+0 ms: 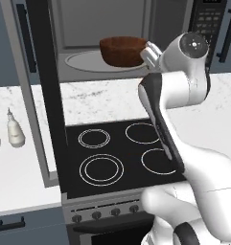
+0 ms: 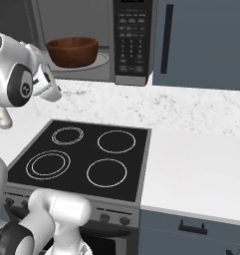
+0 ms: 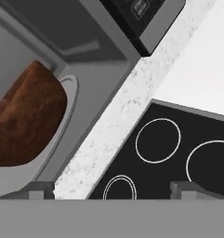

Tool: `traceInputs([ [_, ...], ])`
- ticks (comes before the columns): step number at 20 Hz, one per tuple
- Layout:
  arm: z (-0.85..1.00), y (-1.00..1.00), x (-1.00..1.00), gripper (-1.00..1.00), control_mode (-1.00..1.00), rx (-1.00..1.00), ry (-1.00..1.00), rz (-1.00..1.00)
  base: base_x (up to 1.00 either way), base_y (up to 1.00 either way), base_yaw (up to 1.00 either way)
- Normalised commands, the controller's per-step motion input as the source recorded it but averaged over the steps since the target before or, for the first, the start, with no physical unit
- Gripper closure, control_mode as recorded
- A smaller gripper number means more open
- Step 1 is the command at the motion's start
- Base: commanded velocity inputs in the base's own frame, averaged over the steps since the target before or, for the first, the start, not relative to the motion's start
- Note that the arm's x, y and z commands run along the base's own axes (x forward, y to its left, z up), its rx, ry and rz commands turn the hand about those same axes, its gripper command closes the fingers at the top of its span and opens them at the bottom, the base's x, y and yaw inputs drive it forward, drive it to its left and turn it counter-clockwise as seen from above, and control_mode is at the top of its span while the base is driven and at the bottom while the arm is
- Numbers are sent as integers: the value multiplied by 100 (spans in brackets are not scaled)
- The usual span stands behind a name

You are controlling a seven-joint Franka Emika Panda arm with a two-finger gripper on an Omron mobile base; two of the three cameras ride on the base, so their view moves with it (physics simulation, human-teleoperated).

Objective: Pick the eggplant from the sink and place it in the bowl. Then pick the bowl and place it in the microwave. Then close the microwave door and press the start button.

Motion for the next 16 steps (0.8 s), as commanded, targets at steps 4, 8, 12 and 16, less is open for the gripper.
traceInputs([
  [4,-15,-16,-36,-100,-100,-32,5,-11,0,0,0],
  [8,-54,-13,-22,-100,-100,-36,0,-9,0,0,0],
  [12,-75,-14,-8,-100,-100,-42,-2,-7,0,0,0],
  [16,-57,-14,-3,-100,-100,-45,-10,-6,0,0,0],
])
